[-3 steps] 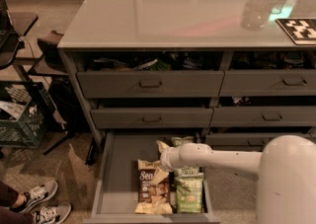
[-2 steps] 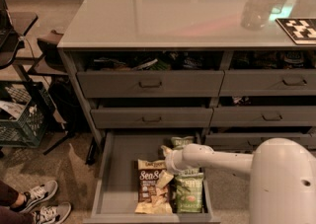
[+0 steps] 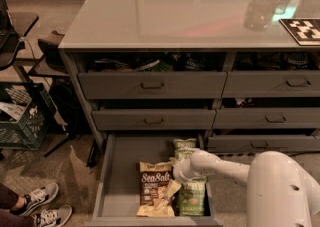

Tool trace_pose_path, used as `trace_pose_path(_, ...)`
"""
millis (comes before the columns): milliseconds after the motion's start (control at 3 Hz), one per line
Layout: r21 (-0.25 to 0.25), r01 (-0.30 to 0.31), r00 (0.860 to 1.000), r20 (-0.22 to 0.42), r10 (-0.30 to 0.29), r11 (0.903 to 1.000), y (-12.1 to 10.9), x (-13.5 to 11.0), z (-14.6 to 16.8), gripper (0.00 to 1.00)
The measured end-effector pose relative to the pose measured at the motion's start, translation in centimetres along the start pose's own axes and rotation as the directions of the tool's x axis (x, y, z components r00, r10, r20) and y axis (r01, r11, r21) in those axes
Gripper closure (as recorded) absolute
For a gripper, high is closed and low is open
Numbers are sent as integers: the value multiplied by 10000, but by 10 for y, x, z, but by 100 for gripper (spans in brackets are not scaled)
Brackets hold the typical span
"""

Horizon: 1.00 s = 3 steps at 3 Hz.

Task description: Pick brown chip bag from bottom drawer and place on counter

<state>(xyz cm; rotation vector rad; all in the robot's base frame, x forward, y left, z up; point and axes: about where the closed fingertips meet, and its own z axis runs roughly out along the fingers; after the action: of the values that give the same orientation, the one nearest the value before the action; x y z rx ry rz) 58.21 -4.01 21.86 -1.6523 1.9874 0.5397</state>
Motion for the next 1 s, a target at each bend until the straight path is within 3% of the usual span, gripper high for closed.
trace_pose_path(333,-69,57,10000,-29,-58,10000,2,-2,1,0)
trace_pose_path(667,-751,52,10000,-28,-54,9972,13,-4,24,0)
trace_pose_path(1000,-1661,18,10000,29,-13,9861,33,-10,54,0)
